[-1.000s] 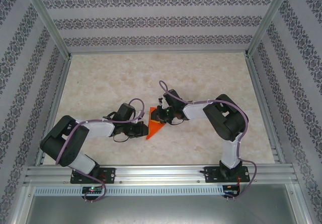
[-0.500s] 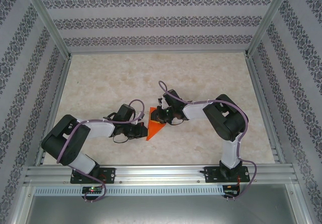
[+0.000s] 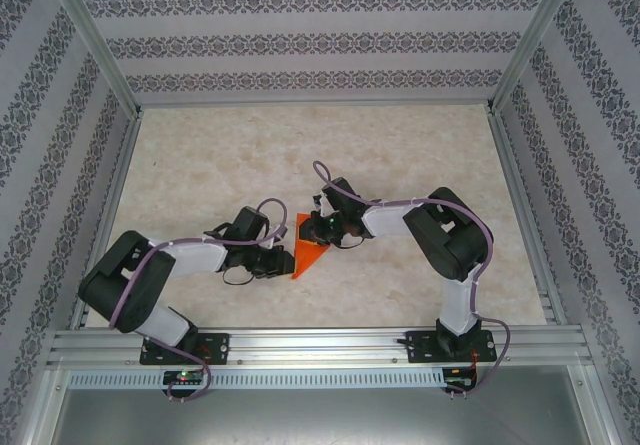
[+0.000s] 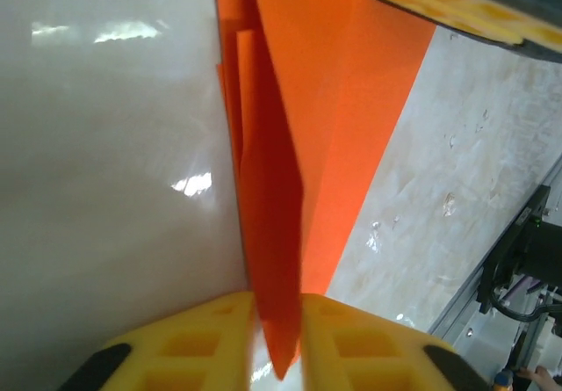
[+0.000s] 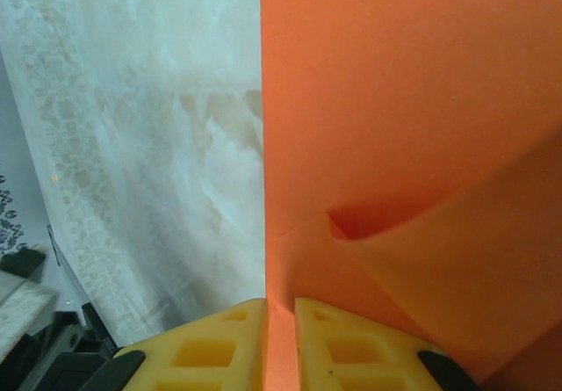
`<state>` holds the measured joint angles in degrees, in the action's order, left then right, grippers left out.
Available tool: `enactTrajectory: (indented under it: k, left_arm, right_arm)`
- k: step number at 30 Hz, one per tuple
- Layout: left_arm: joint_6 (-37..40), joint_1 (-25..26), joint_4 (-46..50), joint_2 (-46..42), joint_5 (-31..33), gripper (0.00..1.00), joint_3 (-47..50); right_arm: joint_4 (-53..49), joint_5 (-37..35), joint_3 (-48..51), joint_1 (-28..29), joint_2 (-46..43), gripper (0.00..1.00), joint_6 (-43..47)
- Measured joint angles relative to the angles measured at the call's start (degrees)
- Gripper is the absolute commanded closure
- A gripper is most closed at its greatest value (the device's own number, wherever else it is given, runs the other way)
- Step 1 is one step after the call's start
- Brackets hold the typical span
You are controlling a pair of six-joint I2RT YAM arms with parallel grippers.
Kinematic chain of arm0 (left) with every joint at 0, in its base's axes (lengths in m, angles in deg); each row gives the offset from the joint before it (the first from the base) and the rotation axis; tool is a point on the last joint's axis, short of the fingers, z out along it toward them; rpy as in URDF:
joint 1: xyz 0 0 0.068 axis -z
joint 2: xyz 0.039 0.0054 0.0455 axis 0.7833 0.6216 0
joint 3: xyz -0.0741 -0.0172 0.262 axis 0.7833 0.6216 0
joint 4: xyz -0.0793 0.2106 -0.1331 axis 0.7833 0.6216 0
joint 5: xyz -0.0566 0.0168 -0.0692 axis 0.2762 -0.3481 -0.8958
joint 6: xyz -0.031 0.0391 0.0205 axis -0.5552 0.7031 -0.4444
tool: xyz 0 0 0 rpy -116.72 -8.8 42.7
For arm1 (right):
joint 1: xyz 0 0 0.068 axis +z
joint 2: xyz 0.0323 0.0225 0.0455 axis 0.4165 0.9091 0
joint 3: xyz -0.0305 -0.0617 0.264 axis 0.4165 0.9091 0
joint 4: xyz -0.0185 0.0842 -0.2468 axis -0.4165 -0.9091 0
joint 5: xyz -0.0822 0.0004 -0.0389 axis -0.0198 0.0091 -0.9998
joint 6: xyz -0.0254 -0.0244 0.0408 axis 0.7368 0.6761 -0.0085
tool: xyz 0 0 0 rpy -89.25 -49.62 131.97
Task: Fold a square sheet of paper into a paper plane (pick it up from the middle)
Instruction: Fourth fold the wing at the center of the table.
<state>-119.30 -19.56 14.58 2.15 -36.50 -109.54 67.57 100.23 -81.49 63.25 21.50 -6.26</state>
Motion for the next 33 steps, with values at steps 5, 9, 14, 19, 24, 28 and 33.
enactTrajectory:
  k: [5,9,14,19,24,28,33]
  left_arm:
    - [-0.3,0.0,4.1,-6.9,2.4,0.79,-1.0]
    - [-0.6,0.0,3.9,-7.0,2.3,0.81,-3.9]
    - [-2.2,0.0,0.2,-2.2,0.9,0.83,-5.7]
    - [-3.8,0.0,-2.9,2.5,0.0,0.83,-5.7]
    - [-5.3,0.0,-6.5,6.5,-1.5,0.83,-5.4]
    - [-6.5,0.0,-10.7,9.6,-3.7,0.83,-3.3]
    - [-6.6,-0.3,-14.0,9.9,-5.2,0.83,-1.9]
  right_arm:
    - [-0.1,0.0,0.0,0.0,0.0,0.84,0.0]
    - [-0.1,0.0,0.0,0.0,0.0,0.84,0.1]
    - [-0.1,0.0,0.0,0.0,0.0,0.84,0.2]
    - [0.0,0.0,0.0,0.0,0.0,0.84,0.2]
    - [0.0,0.0,0.0,0.0,0.1,0.84,0.2]
    - [0.0,0.0,0.0,0.0,0.1,0.84,0.2]
    - [0.0,0.0,0.0,0.0,0.1,0.84,0.2]
